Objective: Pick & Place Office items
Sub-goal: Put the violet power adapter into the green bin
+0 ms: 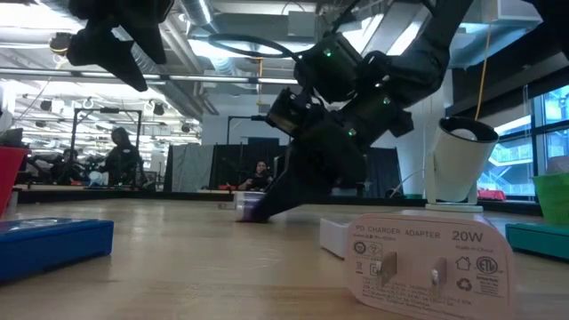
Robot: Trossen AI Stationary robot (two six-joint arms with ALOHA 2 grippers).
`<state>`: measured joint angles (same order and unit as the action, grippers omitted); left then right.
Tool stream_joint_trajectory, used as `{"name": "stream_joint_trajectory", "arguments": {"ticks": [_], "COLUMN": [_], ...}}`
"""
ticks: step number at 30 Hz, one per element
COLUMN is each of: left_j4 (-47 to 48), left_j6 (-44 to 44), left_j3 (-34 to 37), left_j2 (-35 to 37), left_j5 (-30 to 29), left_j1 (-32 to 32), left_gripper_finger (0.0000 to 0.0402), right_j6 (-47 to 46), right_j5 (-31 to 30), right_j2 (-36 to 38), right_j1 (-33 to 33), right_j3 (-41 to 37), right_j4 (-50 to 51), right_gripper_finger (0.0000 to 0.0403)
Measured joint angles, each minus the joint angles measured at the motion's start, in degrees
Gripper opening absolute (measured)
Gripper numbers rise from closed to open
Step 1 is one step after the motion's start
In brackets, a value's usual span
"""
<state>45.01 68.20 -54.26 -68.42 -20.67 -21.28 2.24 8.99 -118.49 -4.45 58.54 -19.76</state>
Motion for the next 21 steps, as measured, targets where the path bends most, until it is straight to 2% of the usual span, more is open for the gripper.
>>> {"name": "stream_joint_trajectory", "arguments": {"ticks": [7,14,21], "left_j4": [0.22,0.22,0.20], "left_j6": [-1.42,-1.47,-1.49], "left_j3": [0.00,0.00,0.00], "left_j2": [0.00,-0.02,-0.02], "left_j5": [-1.02,-1.00,-3.35], "left_j1": [0.00,0.00,0.00], "left_gripper_finger": [0.0252,0.0252,0.0252], "right_j6": [-1.96,-5.25,-4.79], "right_j5": [1.13,0.64,-8.21], "right_j2": [-0.03,3.77,13.41], "right_j1": [-0.31,0.04,0.88], "right_j3": [0.00,-0.04,-0.07], "right_j4": [-0.49,1.91,5.79], "right_gripper_finger": [0.0133,0.0132,0.0132]}}
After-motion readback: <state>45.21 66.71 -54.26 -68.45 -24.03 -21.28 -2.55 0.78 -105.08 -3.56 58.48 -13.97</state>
